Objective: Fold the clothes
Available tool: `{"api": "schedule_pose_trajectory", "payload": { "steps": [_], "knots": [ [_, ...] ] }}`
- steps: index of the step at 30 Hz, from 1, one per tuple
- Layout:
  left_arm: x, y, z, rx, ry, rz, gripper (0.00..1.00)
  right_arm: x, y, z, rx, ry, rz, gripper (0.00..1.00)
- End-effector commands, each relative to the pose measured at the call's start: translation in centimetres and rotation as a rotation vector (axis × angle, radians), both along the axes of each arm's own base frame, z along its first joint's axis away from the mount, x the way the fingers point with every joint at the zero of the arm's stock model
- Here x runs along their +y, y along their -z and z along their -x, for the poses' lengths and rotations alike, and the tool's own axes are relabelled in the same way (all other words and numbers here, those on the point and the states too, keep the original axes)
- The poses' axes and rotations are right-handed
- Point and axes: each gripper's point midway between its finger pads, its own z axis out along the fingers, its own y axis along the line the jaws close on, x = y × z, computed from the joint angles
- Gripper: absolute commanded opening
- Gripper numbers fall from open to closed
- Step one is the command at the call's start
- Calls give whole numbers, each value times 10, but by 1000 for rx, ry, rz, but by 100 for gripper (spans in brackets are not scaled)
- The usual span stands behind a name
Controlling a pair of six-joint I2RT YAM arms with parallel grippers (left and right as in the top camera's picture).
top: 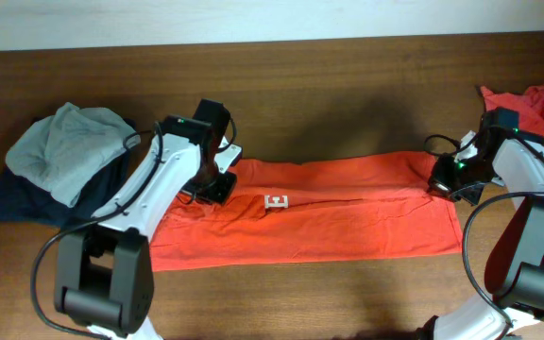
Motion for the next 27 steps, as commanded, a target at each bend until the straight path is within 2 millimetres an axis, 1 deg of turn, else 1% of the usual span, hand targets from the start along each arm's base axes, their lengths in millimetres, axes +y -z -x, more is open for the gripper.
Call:
{"api": "schedule_pose_trajectory", "payload": {
  "steps": [1,5,6,7,8,9,10,12,13,15,16,17,18,21,23,24,26,27],
  "knots": [
    [4,-8,8,17,9,-13,1,-1,-3,-5,-14,-4,-1,5],
    [1,-7,14,43,7,8,9,-1,-3,-5,-13,-4,-1,5],
    [0,-7,14,46,8,9,19,-1,-3,-5,-13,-4,-1,6],
    [1,-7,15,47,7,9,30,-1,-3,-5,-13,-4,-1,10],
    [1,-7,14,46,7,8,34,-1,-3,-5,-13,-4,-1,11],
    [1,-7,14,44,8,5,36,-1,-3,-5,-13,-4,-1,13],
    [3,-7,12,37,6,-3,36,-1,-3,-5,-13,-4,-1,18],
    [9,-7,5,3,-23,-42,36,-1,-3,-5,-13,-4,-1,25],
    [16,-7,-7,-49,-63,-83,36,-1,-3,-5,-13,-4,-1,36],
    [22,-8,-24,-123,-106,-103,38,-1,-3,-5,-13,-4,-1,45],
    [21,-8,-33,-155,-116,-89,39,-2,-3,-5,-12,-2,0,52],
    [22,-8,-39,-175,-122,-83,39,-3,-3,-4,-11,-1,7,56],
    [22,-7,-42,-188,-128,-78,39,-7,-2,-4,-8,2,26,57],
    [26,4,-44,-200,-153,-74,39,-27,-1,-7,-22,32,84,57],
    [29,12,-42,-198,-171,-74,39,-33,-1,-9,-37,47,88,55],
    [33,21,-38,-190,-180,-77,39,-34,-4,-13,-79,30,58,37],
    [37,32,-35,-187,-198,-78,39,-29,-8,-20,-131,9,-6,29],
    [40,41,-33,-191,-208,-78,39,-27,-11,-26,-174,-8,-34,25]
  ]
}}
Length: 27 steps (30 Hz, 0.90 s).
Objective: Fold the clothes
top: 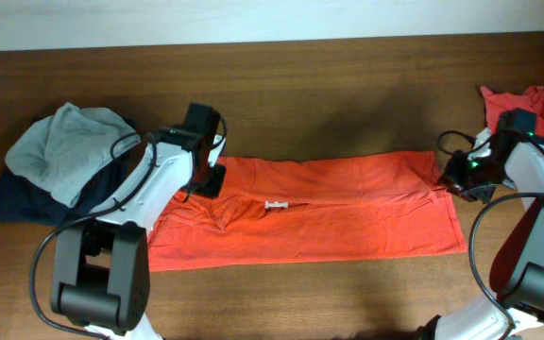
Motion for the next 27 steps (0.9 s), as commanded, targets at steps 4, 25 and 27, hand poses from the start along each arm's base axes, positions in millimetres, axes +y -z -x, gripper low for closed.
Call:
{"api": "schedule_pose_trajectory", "payload": {
  "steps": [4,25,27],
  "knots": [
    [15,36,10,-34,-56,2,39,3,-14,-33,-177,-101,-28,11],
    [19,59,28,-13,-62,1,39,-5,29,-83,-247,-154,33,4],
    [19,59,29,-10,-62,0,39,-19,20,-95,-292,-140,75,4]
  ]
}}
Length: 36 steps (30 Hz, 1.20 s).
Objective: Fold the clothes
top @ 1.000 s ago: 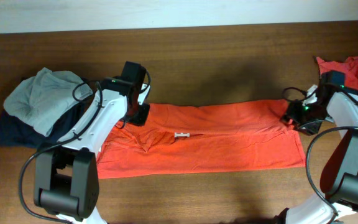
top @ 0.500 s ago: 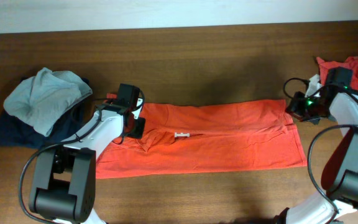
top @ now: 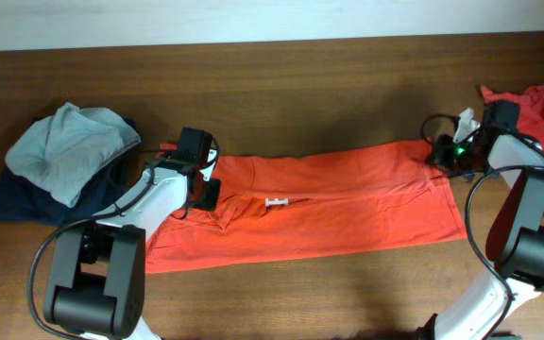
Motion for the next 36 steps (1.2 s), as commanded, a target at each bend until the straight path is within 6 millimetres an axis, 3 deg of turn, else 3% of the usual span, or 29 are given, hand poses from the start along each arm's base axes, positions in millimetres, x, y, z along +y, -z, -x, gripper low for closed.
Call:
{"api": "schedule_pose_trajectory", "payload": {
  "steps": [1,5,6,9,10,14,16,23,26,36],
  "knots": [
    [7,17,21,77,-11,-25,40,-29,-16,-21,-65,37,65,4],
    [8,17,22,78,-11,-25,39,-53,-29,-25,-91,77,84,5],
    [7,17,22,78,-11,-25,39,-54,-30,-24,-93,79,78,11],
    [8,17,22,78,-11,-25,39,-51,-29,-19,-84,46,68,49],
    [8,17,22,78,-11,-25,39,-50,-27,-16,-67,44,61,53],
    [8,17,22,78,-11,-25,39,-38,-20,5,15,17,12,52],
    [7,17,22,78,-10,-25,39,-27,-19,16,62,10,-40,44],
    [8,17,22,78,-10,-25,39,13,-26,44,173,19,-270,39],
    [7,17,21,73,-10,-24,39,17,-26,53,241,94,-315,45],
    [7,17,18,64,-10,-22,39,5,-18,56,344,328,-303,46]
  ]
}}
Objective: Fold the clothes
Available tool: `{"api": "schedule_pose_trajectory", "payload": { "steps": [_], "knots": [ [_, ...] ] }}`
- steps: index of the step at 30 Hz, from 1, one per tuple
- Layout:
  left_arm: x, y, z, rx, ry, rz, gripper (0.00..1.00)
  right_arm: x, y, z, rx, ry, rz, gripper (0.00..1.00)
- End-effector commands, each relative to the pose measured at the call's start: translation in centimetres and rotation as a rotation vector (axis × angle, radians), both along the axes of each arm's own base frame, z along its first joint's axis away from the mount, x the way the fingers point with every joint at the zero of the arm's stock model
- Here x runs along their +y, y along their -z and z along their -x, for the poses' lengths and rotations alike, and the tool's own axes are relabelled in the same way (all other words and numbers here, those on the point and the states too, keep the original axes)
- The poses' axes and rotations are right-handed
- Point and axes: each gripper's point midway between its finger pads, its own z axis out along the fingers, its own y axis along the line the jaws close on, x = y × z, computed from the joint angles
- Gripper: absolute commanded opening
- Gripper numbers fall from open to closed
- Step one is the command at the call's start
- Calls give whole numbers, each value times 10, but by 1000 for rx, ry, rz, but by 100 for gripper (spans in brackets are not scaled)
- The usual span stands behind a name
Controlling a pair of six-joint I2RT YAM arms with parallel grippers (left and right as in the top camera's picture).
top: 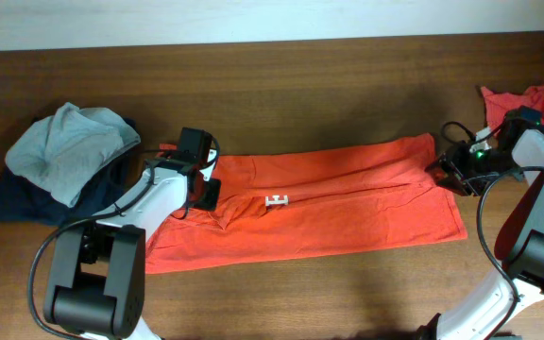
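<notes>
An orange garment (348, 212) lies spread lengthwise across the middle of the table, with a small white label (277, 200) left of its centre. My left gripper (206, 195) sits on the garment's left end. Creases run from it into the cloth, so it looks shut on the fabric. At the garment's right edge is my right gripper (445, 176), a little below the top right corner. Its fingers are too small and too covered to read.
A pile of grey and dark blue clothes (59, 161) lies at the left of the table. Red clothing (536, 99) lies at the far right edge, behind the right arm. The brown table top (300, 85) runs behind the garment.
My right gripper has moved from the garment's top right corner to lower on its right edge. The top right corner now lies flat and further back. The left gripper has not moved.
Both grippers first stood on the garment, a little in from its ends. Then they were further apart and the cloth was longer. After that the left sat at the left end and the right at the top right corner; now the right is at the right edge.
</notes>
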Motion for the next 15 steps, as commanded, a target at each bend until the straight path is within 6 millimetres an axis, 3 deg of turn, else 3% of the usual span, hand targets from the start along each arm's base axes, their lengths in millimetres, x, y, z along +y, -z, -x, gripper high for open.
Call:
{"api": "schedule_pose_trajectory", "payload": {
  "steps": [1,4,10,15],
  "knots": [
    [7,17,19,65,-10,-22,39,-4,2,3,56,66,11,46],
    [7,17,18,64,-10,-22,39,0,2,12,104,77,-7,48],
    [6,17,18,62,-10,-21,39,-5,7,10,116,121,14,48],
    [6,17,18,62,-10,-21,39,-5,20,11,125,184,12,30]
  ]
}}
